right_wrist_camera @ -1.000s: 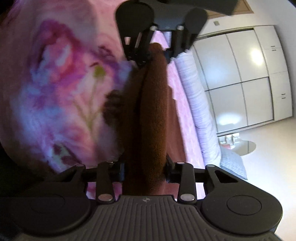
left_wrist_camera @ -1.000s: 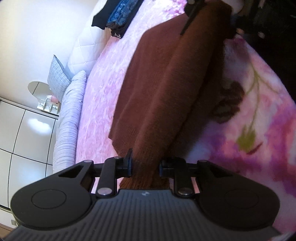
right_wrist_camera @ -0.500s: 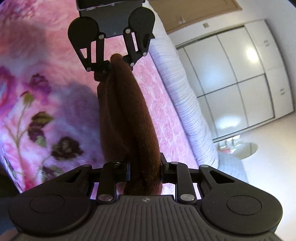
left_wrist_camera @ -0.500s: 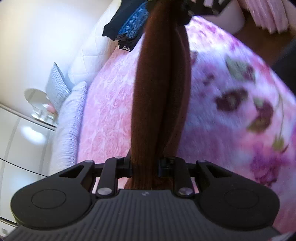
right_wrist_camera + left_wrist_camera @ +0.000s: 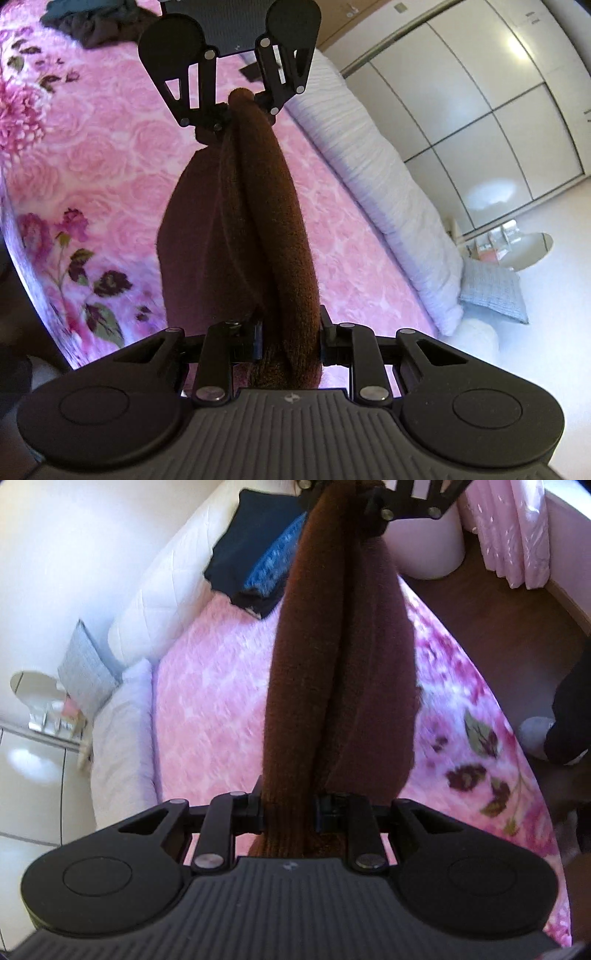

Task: Fold clothes
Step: 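Lift the folded vest with both grippers and carry it toward the clothes stack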

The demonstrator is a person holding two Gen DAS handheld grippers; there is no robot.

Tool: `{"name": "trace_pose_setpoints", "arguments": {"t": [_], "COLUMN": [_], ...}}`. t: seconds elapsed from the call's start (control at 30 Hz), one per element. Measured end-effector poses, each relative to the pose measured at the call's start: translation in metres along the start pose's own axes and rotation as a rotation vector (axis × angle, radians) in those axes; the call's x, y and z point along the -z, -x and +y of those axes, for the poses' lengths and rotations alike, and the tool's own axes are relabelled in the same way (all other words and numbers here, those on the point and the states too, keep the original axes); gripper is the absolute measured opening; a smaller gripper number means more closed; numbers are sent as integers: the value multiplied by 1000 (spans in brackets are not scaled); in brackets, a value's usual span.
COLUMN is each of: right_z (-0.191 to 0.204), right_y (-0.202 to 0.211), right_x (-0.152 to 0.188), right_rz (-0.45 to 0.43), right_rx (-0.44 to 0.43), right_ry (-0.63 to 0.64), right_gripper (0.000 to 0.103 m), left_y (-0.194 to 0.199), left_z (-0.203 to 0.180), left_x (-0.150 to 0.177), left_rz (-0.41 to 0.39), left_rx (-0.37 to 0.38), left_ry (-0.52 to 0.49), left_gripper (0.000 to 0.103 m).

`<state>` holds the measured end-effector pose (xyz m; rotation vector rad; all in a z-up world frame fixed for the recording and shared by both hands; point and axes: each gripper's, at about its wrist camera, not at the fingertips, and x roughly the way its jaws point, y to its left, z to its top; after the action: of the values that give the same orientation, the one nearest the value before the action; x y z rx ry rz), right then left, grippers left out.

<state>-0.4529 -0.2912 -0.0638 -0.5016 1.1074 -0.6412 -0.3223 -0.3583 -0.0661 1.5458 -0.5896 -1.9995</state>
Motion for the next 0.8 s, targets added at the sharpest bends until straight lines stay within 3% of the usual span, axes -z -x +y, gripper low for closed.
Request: {"name": "trace_pose_setpoints", "arguments": {"t": [0.2,0.43,0.63,0.8], "right_z": [-53,-90,-121,-163], "right_y": [27,48,49,27], "right_x": [22,56,102,164], "right_rz": [56,205,308,349], "right_rx": [82,166,221,264], "right_ry": [-51,-156,-237,-270], "right_gripper": [23,23,23,23], "left_y": [-5,-34,-80,-139], "left_z": [41,76,107,141], "left_x": [-50,-112,-179,-257], "left_rz": [-98,-267,-356,-384], "left_rx": [-15,-5,23,1], "left_ry": [-68,-190,-286,-317], "left_gripper": [19,19,19,19]}}
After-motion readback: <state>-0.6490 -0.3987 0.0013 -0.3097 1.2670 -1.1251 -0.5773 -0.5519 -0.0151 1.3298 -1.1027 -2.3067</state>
